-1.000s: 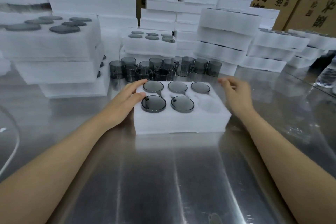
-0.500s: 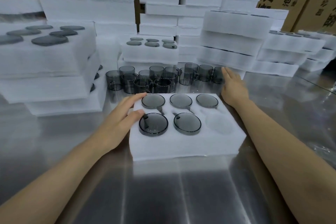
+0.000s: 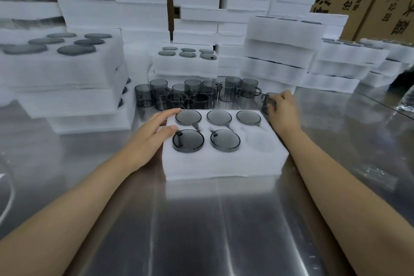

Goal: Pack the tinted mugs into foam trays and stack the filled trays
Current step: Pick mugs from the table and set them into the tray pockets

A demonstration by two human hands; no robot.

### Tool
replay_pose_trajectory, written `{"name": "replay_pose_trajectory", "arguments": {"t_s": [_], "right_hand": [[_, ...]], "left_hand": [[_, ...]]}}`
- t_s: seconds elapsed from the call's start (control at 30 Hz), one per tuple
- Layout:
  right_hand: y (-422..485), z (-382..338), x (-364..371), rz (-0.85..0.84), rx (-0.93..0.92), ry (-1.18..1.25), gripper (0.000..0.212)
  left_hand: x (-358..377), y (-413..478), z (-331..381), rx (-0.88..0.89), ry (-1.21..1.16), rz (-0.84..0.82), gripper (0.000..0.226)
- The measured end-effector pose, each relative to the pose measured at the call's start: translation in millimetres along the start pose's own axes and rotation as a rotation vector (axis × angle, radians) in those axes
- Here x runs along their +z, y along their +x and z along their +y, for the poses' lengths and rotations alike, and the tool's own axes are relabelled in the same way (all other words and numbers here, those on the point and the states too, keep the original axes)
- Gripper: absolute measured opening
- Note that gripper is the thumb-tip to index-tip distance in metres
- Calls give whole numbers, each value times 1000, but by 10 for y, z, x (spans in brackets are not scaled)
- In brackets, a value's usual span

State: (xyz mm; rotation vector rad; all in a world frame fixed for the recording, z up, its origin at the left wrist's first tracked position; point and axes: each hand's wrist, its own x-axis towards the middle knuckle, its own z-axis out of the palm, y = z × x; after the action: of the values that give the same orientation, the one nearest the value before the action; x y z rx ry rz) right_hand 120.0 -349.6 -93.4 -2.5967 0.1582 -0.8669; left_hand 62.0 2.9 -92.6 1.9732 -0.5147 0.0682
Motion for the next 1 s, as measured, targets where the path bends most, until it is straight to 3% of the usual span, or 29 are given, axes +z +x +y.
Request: {"name": "replay_pose_trajectory", "arguments": {"t_s": [0.17,0.4,0.53,0.63,0.77,0.87,1.0], "right_hand": [[-359,-158,-129,57,84,220,18],[-590,-318,-324,-82,204,390,15],[-542,-370,-477,29,301,539,12],[-486,-416,-616,95,301,648,33],[-517,-532,-888,-178,143,895,33],[-593,-634,-995,-426,-47,776,26],[-622,-703,-1067,-591,-140,639,43]], "left_hand": [[5,-1,1,-47,12,-7,37],[21,-12,7,-55,10,-13,37],[22,-18,16,-71,15,-22,46],[21,-9,22,-83,-1,-19,52],[20,9,-2,-90,-24,-23,51],[17,11,-7,-87,-19,-27,48],[12,12,-6,-88,-20,-28,49]]}}
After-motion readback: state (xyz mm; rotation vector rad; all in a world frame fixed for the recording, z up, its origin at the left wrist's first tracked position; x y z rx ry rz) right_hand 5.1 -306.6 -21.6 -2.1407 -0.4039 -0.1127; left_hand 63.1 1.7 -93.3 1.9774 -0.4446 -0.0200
